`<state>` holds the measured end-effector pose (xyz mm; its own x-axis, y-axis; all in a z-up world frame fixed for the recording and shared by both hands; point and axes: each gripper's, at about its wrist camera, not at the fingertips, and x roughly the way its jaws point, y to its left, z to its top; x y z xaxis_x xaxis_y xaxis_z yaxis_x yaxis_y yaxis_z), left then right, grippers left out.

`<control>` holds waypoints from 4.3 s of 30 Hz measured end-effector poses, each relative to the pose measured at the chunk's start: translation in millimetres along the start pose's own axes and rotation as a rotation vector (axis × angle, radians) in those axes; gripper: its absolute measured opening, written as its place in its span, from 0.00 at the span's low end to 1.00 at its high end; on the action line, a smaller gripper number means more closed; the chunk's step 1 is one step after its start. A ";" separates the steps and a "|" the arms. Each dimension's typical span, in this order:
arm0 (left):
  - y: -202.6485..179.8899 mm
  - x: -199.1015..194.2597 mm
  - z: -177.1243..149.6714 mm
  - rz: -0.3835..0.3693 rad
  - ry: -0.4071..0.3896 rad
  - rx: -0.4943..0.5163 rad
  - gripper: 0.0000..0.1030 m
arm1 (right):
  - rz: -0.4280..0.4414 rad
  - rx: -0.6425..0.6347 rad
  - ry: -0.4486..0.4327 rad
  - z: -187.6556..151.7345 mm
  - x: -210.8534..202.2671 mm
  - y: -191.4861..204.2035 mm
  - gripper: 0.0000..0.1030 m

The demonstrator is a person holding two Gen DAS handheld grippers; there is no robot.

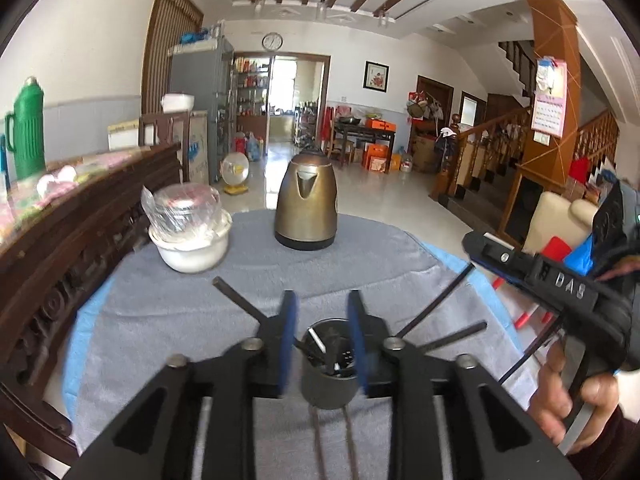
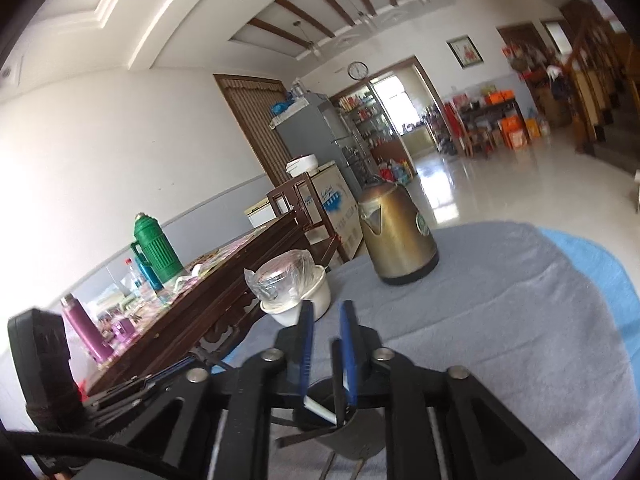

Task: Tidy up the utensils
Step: 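Withdraw both open tools toward the remaining chopsticks beside the cup, then grasp a dark chopstick with the right tool while the left tool grasps another chopstick, then lift the left tool's chopstick upright while the right tool lifts its chopstick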

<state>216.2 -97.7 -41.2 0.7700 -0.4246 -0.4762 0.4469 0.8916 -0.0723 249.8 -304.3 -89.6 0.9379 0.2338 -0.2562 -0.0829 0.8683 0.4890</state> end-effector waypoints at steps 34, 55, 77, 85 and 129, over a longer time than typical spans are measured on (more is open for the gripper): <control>30.9 -0.2 -174.8 0.098 0.416 -0.060 0.45 | -0.031 0.128 0.504 -178.2 20.6 -28.9 0.24; 54.2 7.9 -183.0 0.187 0.457 -0.081 0.45 | -0.222 0.038 0.624 -176.6 72.4 -4.0 0.24; 45.4 28.0 -162.7 0.038 0.496 -0.121 0.45 | -0.278 -0.168 0.656 -182.6 66.5 2.9 0.12; 21.1 70.4 -147.3 -0.061 0.552 -0.124 0.45 | -0.277 -0.162 0.687 -174.7 41.0 -21.5 0.13; 33.8 106.7 -136.0 -0.130 0.589 -0.130 0.06 | -0.428 -0.049 0.720 -145.1 70.9 -50.8 0.09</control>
<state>251.5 -91.5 -213.6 0.3155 -0.4064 -0.8575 0.4330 0.8658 -0.2509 271.7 -268.4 -253.6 0.4486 0.0872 -0.8894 0.2013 0.9598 0.1956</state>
